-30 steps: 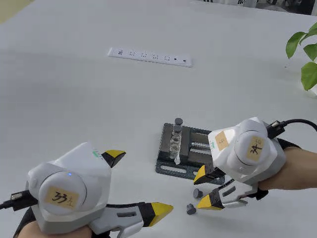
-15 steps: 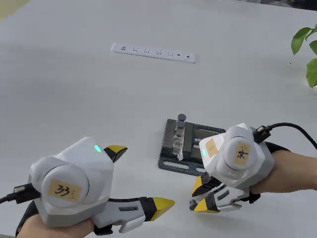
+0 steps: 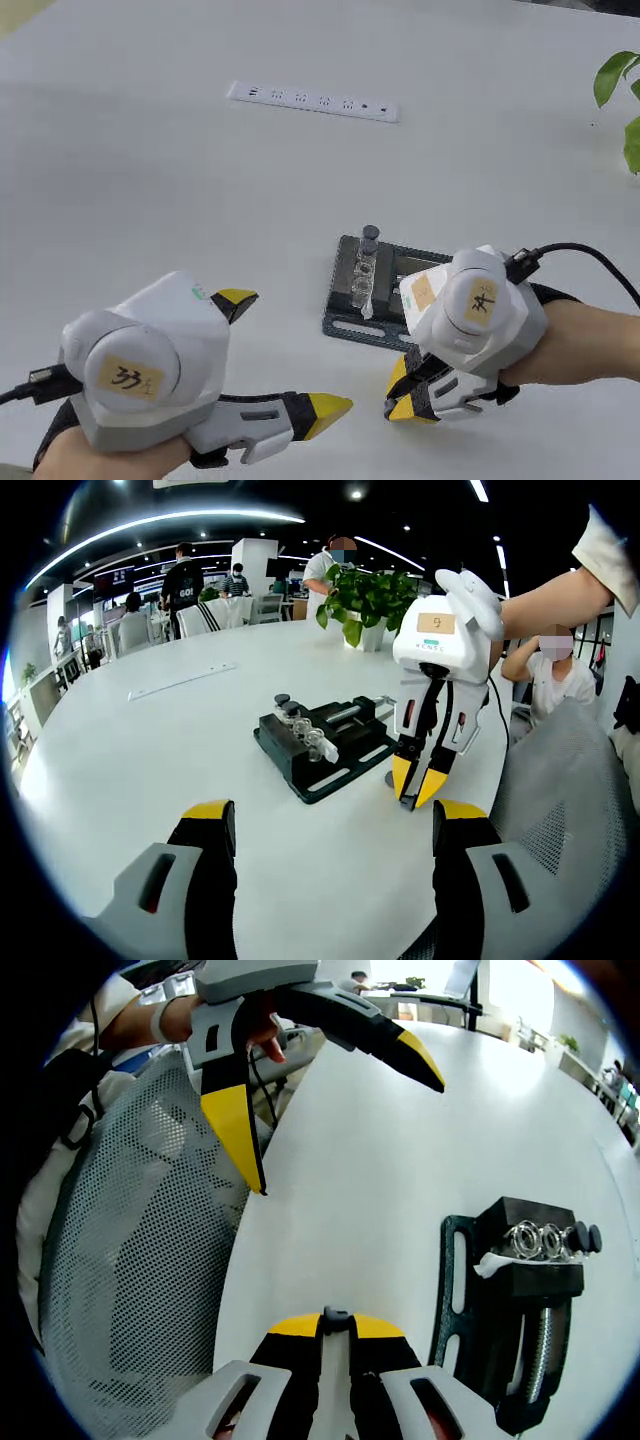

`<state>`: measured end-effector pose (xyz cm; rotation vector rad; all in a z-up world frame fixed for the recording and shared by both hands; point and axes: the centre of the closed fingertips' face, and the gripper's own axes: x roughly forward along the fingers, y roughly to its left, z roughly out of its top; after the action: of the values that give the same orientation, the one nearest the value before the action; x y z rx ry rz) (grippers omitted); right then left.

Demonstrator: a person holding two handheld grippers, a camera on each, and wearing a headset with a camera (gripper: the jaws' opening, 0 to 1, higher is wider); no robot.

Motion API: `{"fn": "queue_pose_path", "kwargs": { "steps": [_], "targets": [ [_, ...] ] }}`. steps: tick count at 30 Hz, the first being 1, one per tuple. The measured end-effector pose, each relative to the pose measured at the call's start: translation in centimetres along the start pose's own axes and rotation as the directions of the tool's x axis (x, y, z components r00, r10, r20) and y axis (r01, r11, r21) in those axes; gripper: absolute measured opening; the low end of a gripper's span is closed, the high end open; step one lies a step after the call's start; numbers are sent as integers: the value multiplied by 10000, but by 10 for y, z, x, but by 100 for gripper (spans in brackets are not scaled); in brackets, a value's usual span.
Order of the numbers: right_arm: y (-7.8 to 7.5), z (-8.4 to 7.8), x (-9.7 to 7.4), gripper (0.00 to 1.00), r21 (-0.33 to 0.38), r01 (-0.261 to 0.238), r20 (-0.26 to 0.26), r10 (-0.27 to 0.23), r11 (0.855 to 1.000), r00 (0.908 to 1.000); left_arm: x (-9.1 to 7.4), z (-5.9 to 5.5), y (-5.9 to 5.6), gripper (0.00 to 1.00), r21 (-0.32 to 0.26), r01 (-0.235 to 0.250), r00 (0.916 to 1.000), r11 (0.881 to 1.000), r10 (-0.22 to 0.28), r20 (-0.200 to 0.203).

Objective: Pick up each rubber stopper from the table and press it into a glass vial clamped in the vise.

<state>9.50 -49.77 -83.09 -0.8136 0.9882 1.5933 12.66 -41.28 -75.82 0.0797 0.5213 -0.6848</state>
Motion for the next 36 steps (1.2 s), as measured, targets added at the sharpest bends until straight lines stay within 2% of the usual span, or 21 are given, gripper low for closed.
{"fn": "queue_pose_path", "kwargs": {
  "steps": [1, 3, 8, 11, 14, 16, 19, 21, 22, 23, 24, 26, 27, 29, 30, 31, 32, 33, 34, 35, 36],
  "targets": [
    [0, 0, -1, 5, 282, 28, 54, -30, 9996, 10000, 0, 1, -1, 78, -1, 44, 10000, 10000, -44, 51],
    [-3, 6, -4, 5, 1038, -17, 679, -54, 9946, 9977, 0, 3, -2, 77, 42, 123, 9999, 9999, -123, 93],
    [-11, 15, -24, 5, 2666, -301, 1899, -219, 9633, 9816, -1, 11, -9, 75, 246, 520, 9976, 9983, -531, 440],
    [-14, 22, -38, 5, 3421, -571, 2597, -360, 9379, 9650, -3, 19, -13, 72, 476, 668, 9954, 9966, -699, 652],
    [-16, 32, -55, 5, 4319, -1180, 3498, -454, 8942, 9357, -5, 31, -19, 69, 659, 883, 9900, 9939, -949, 1044],
    [-16, 41, -67, 5, 4816, -1810, 4226, -463, 8575, 9051, -7, 40, -26, 66, 888, 1144, 9839, 9895, -1252, 1276],
    [-18, 56, -89, 5, 5516, -3063, 5477, -600, 7758, 8345, -9, 51, -33, 60, 1285, 1295, 9779, 9832, -1481, 1477],
    [-19, 62, -99, 5, 5613, -3595, 6007, -682, 7454, 7966, -10, 58, -37, 57, 1502, 1342, 9746, 9795, -1579, 1587],
    [-19, 67, -106, 5, 5744, -3961, 6332, -821, 7164, 7697, -12, 64, -39, 56, 1637, 1406, 9708, 9764, -1684, 1709],
    [-18, 69, -111, 5, 5823, -4247, 6519, -861, 6932, 7534, -12, 69, -41, 54, 1741, 1457, 9670, 9739, -1773, 1831],
    [-16, 73, -117, 5, 5739, -4637, 6827, -816, 6750, 7262, -13, 75, -44, 52, 1848, 1495, 9641, 9713, -1847, 1908],
    [-17, 76, -124, 5, 5813, -5034, 7115, -992, 6392, 6956, -14, 82, -46, 48, 2135, 1517, 9604, 9651, -1950, 1988],
    [-19, 77, -130, 5, 5721, -5406, 7354, -940, 6168, 6710, -14, 86, -48, 46, 2262, 1553, 9574, 9616, -2030, 2053],
    [-21, 80, -137, 5, 5628, -5877, 7685, -1062, 5813, 6310, -15, 94, -51, 42, 2430, 1642, 9495, 9560, -2199, 2237],
    [-19, 81, -140, 5, 5563, -6136, 7816, -1021, 5604, 6153, -15, 97, -51, 40, 2500, 1656, 9475, 9540, -2242, 2278],
    [-19, 83, -143, 5, 5516, -6244, 7913, -1102, 5531, 6014, -15, 99, -52, 39, 2559, 1655, 9456, 9524, -2270, 2330],
    [-18, 86, -147, 5, 5360, -6546, 8115, -1115, 5331, 5736, -14, 102, -53, 38, 2557, 1686, 9432, 9519, -2312, 2388],
    [-17, 87, -150, 5, 5305, -6737, 8208, -1135, 5145, 5598, -14, 104, -54, 36, 2526, 1710, 9415, 9523, -2335, 2431],
    [-15, 92, -154, 5, 5172, -7034, 8405, -1346, 4875, 5248, -14, 106, -56, 35, 2551, 1717, 9377, 9516, -2372, 2540],
    [-13, 94, -157, 5, 5057, -7261, 8517, -1357, 4659, 5061, -14, 107, -57, 34, 2585, 1723, 9353, 9505, -2402, 2599],
    [-12, 95, -159, 5, 4985, -7367, 8585, -1420, 4570, 4928, -13, 108, -58, 32, 2574, 1734, 9334, 9506, -2420, 2650]
  ]
}}
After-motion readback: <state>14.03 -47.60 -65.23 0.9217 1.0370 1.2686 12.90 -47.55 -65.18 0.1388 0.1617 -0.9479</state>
